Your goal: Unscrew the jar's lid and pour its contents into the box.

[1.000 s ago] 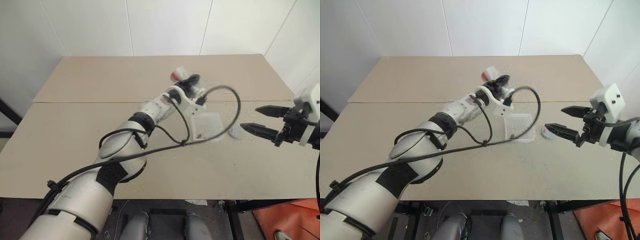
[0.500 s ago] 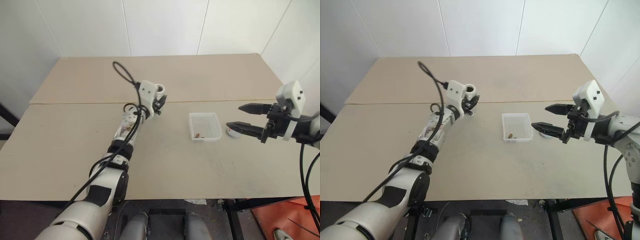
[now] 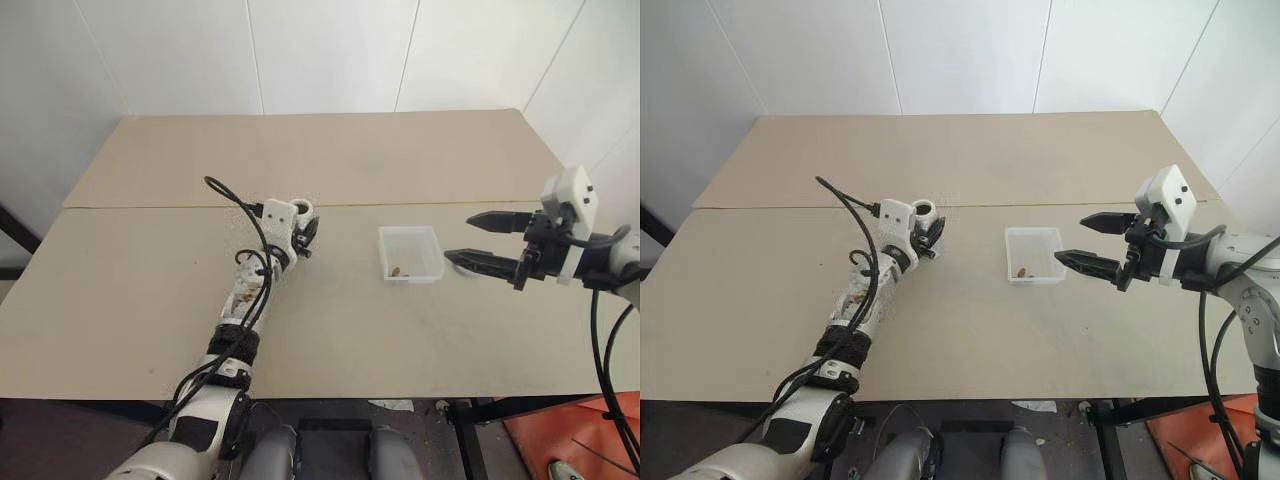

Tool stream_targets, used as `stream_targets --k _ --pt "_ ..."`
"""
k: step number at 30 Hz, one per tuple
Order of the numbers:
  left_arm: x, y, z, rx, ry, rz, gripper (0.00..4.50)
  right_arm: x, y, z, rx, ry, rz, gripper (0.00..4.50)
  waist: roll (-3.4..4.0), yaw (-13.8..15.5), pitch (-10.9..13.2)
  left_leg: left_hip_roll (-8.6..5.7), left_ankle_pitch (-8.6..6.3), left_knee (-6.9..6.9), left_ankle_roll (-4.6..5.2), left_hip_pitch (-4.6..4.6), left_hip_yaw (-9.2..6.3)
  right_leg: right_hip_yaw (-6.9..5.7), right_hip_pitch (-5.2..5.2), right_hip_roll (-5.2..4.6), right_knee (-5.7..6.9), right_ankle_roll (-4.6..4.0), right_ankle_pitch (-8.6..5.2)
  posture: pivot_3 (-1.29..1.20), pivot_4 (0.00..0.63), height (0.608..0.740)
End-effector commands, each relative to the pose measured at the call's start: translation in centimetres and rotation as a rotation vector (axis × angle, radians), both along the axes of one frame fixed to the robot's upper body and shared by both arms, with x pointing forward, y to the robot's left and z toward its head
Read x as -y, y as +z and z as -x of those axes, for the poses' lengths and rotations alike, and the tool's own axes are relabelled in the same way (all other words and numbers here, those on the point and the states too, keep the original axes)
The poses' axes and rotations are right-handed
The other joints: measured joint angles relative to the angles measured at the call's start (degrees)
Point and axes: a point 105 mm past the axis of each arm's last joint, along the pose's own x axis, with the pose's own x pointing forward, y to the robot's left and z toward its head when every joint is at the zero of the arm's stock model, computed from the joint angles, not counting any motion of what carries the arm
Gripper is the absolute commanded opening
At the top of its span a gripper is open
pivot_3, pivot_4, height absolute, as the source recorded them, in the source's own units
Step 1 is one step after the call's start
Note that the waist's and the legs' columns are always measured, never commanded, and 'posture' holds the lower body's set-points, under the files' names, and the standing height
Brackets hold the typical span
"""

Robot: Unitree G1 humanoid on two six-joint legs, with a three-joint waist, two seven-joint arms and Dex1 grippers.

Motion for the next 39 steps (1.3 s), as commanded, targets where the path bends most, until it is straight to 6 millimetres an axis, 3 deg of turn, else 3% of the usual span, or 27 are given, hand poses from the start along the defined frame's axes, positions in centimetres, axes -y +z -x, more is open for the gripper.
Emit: stream_targets --k 1,4,11,15,24,30,35,39 --pt "-0.4 0.8 0.0 0.03 0.018 -0.011 3.54 -0.2 1.3 0.4 0.051 0.014 0.012 4.5 0.0 -0.03 0.0 0.0 0.0 0.0 0.0 0.0 0.0 0.01 -0.01 0.0 0.0 0.0 0.0 0.0 0.15 0.74" --pt "-0.6 1.0 0.3 0.039 0.001 -0.049 4.39 -0.4 1.3 0.3 0.051 0.016 0.012 4.5 0.0 -0.04 0.0 0.0 0.0 0.0 0.0 -0.01 0.01 0.0 -0.02 0.0 0.0 0.0 0.0 0.0 0.15 0.74" --pt "-1.4 0.5 3.0 -0.021 -0.093 -0.129 4.45 -0.4 0.9 0.4 0.052 0.013 0.03 4.5 0.01 -0.15 0.0 0.02 0.0 -0.02 0.0 -0.01 0.0 0.02 -0.04 0.0 0.01 0.0 0.0 0.0 0.15 0.74" --pt "-2.7 0.2 7.2 -0.059 -0.225 -0.253 4.45 0.0 0.3 0.6 0.041 0.0 0.042 4.5 0.04 -0.71 -0.02 0.05 -0.01 -0.08 0.01 0.01 0.0 0.04 -0.06 0.01 0.01 0.0 0.0 0.0 0.15 0.74" --pt "-8.0 5.2 14.8 -0.053 -0.448 -0.366 4.45 0.0 -0.9 0.6 0.035 0.028 0.095 4.5 0.11 -1.03 -0.06 0.13 -0.02 -0.21 0.0 0.19 0.03 0.05 0.03 0.02 -0.07 -0.03 -0.01 0.0 0.15 0.74" --pt "-12.2 8.6 17.9 -0.053 -0.527 -0.436 4.45 -0.1 -1.5 -0.1 0.061 0.086 0.171 4.5 0.14 -0.95 -0.07 0.16 -0.03 -0.25 -0.01 0.26 0.04 0.02 0.1 0.02 -0.2 -0.06 -0.01 0.0 0.15 0.74" --pt "-13.9 9.8 19.2 -0.077 -0.512 -0.452 4.45 0.1 -1.3 -1.0 0.085 0.121 0.204 4.5 0.16 -1.04 -0.08 0.21 -0.03 -0.33 -0.01 0.26 0.07 0.01 0.08 0.04 -0.28 -0.09 0.01 0.0 0.15 0.74" --pt "-13.2 10.3 20.0 -0.024 -0.516 -0.436 4.45 0.2 -1.2 -0.8 0.085 0.137 0.207 4.5 0.15 -0.88 -0.07 0.25 -0.03 -0.38 -0.02 0.25 0.08 0.01 0.07 0.05 -0.32 -0.12 0.02 0.0 0.15 0.74"
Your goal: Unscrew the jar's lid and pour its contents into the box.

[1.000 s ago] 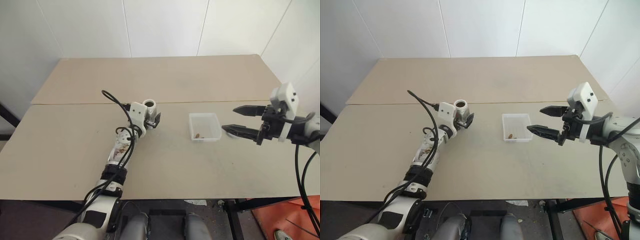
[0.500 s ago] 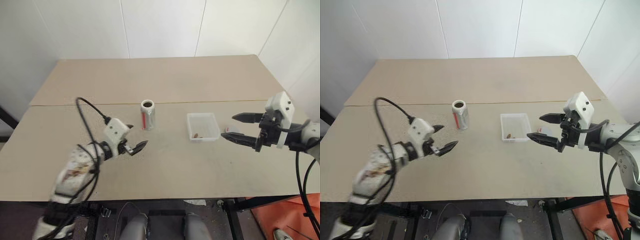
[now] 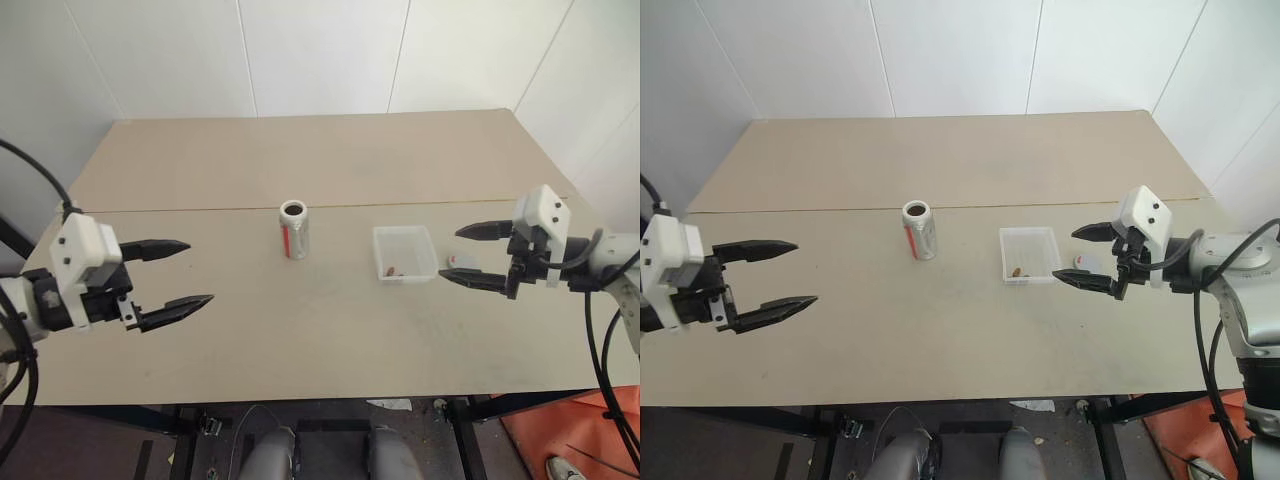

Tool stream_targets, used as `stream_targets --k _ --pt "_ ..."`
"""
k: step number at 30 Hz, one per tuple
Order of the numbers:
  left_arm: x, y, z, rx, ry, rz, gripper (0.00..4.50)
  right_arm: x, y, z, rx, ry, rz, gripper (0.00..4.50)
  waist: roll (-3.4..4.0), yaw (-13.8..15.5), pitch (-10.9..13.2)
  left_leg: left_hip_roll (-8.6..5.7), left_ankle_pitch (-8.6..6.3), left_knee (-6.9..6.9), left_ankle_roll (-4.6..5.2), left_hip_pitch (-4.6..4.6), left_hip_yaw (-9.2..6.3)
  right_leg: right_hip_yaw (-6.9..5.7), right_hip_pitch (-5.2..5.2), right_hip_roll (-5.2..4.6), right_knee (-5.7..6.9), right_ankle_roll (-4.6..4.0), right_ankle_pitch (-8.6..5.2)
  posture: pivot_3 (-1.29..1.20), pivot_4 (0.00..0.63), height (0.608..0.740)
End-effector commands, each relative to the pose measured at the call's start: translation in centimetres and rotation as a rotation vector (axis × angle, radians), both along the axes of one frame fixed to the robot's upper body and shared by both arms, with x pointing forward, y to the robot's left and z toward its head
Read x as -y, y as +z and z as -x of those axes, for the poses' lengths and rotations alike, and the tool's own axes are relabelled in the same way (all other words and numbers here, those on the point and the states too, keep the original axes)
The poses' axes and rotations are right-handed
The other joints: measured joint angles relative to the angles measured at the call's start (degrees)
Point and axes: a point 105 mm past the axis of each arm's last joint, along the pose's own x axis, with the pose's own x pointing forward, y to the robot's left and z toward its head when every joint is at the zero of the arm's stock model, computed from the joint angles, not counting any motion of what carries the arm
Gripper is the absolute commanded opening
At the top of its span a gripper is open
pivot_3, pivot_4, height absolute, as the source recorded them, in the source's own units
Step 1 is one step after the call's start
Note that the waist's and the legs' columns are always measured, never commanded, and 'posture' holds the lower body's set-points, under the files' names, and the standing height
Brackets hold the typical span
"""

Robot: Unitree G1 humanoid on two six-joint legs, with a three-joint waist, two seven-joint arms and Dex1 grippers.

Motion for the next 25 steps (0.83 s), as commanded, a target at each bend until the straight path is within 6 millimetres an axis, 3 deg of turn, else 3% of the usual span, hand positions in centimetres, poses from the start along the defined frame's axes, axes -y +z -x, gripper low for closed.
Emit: stream_targets --k 1,13,16,19,25 --pt "1.1 1.6 0.9 0.068 -0.04 0.027 4.45 0.1 1.1 0.4 0.047 0.03 0.017 4.5 0.0 0.2 0.0 0.01 0.0 0.0 0.0 -0.02 0.0 0.0 -0.01 0.0 -0.01 -0.01 0.0 0.0 0.15 0.74" --pt "1.6 2.3 0.0 0.099 -0.033 0.079 4.45 -1.2 1.0 0.8 0.078 0.034 -0.004 4.5 0.0 0.08 0.0 0.12 0.0 -0.08 -0.02 0.02 0.04 0.0 -0.02 0.07 -0.05 -0.07 0.04 0.0 0.15 0.74" --pt "0.9 2.1 0.5 0.062 -0.025 0.087 4.45 -2.0 1.2 1.0 0.091 0.026 -0.003 4.5 0.0 0.0 0.0 0.14 0.0 -0.12 -0.02 -0.01 0.06 0.01 -0.07 0.08 -0.05 -0.08 0.05 0.0 0.15 0.74" --pt "-1.0 2.3 0.9 0.039 0.032 0.086 4.45 -3.6 1.6 0.9 0.123 0.01 -0.027 4.5 0.0 -0.23 0.0 0.26 -0.01 -0.19 -0.05 0.02 0.13 0.04 -0.12 0.15 -0.06 -0.13 0.08 0.0 0.15 0.74" --pt "-0.9 2.4 0.4 0.012 0.016 0.134 4.45 -5.3 1.6 1.2 0.177 -0.07 -0.047 4.5 0.0 0.19 0.0 0.42 0.01 -0.21 -0.12 0.07 0.14 0.01 -0.04 0.3 -0.15 -0.22 0.11 0.0 0.15 0.74"
